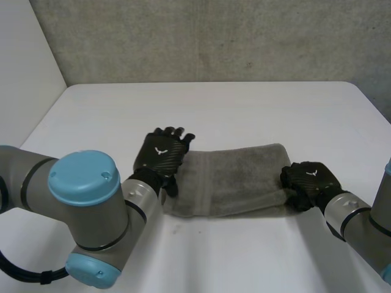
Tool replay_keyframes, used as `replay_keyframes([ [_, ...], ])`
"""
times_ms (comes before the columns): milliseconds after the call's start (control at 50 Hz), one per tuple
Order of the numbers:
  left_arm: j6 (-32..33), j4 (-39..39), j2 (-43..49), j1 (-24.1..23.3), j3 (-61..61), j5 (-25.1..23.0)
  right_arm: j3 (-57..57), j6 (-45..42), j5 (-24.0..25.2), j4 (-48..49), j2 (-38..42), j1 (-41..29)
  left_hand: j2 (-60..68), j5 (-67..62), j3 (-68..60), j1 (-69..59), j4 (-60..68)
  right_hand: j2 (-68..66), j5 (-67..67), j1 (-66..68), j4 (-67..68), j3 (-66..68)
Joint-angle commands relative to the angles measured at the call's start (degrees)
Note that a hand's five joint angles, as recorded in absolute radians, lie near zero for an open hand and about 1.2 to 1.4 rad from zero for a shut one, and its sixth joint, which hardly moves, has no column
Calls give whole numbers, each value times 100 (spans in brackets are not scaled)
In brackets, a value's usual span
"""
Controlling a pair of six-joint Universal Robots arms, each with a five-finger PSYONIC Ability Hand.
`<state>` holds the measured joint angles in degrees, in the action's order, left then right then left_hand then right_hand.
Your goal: Fold the towel.
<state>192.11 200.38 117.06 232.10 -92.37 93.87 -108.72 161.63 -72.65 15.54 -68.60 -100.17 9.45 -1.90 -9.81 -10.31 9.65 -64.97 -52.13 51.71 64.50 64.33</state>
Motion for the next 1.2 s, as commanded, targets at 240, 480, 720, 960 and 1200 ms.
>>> replay_keyframes([
  [240, -68, -26, -1071, 686, -387, 413, 1440, -1247, -311, 538, 125, -2301, 55, 190, -19, 31, 35, -1503, -1787, 2829, 1550, 1567],
  [480, -199, -43, -1062, 951, -431, 395, 1758, -1749, -381, 537, 1376, -3808, 55, 190, -19, 31, 35, -1257, -1541, 2583, 1304, 1321],
  [720, -569, -52, -1053, 670, -405, 351, 1591, 1067, -707, 511, -3, -2605, 55, 190, -19, 31, 35, 5497, 5213, -4171, -5450, -5433],
  [960, -1228, -219, -772, 72, -194, 105, 1960, 2303, -56, -438, 84, -1936, 76, 169, -41, 10, 57, 5497, 5213, -4171, -5450, -5433],
  [1200, -1632, -702, 317, -25, 123, 35, 2452, 1461, -109, -1053, 1261, -1918, 76, 169, -41, 10, 57, 5497, 5213, -4171, -5450, -5433],
])
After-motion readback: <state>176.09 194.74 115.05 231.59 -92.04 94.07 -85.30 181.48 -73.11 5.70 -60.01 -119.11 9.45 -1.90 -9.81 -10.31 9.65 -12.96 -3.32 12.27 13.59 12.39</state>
